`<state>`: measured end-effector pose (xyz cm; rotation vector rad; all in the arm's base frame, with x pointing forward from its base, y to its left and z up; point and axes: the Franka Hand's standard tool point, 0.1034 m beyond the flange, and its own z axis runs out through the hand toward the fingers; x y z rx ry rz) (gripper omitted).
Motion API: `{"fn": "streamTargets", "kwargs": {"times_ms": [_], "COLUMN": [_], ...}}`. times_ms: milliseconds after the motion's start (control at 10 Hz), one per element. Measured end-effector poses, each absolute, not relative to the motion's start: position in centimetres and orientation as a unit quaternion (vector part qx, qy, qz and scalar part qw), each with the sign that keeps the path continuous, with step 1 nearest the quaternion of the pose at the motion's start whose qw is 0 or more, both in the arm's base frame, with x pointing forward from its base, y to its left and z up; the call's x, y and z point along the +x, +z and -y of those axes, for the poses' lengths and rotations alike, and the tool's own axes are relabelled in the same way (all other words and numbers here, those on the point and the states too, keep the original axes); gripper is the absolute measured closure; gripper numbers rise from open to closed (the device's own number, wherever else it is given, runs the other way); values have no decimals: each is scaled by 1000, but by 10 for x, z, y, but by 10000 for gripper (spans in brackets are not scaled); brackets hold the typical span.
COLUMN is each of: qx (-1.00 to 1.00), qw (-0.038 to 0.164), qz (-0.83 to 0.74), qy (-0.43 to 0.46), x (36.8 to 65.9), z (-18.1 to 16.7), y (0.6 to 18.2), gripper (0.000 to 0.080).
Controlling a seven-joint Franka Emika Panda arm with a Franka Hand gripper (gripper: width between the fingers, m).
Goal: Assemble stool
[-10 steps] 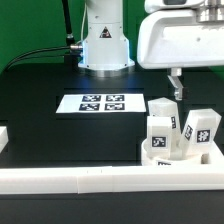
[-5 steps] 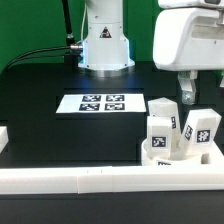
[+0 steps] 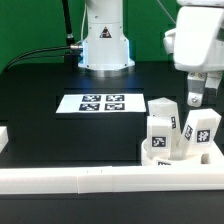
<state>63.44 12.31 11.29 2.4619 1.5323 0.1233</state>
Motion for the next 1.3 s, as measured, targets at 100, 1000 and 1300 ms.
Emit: {"fn": "streamTargets", "kwargs": {"times_ms": [100, 1000, 1300], "qx": [805, 696, 697], "qw": [135, 164, 161], "qz": [-577, -699, -698], "qy": [30, -9, -12], "x": [637, 634, 629], "z": [-122, -125, -124], "y": [110, 98, 92], "gripper": [151, 151, 151]}}
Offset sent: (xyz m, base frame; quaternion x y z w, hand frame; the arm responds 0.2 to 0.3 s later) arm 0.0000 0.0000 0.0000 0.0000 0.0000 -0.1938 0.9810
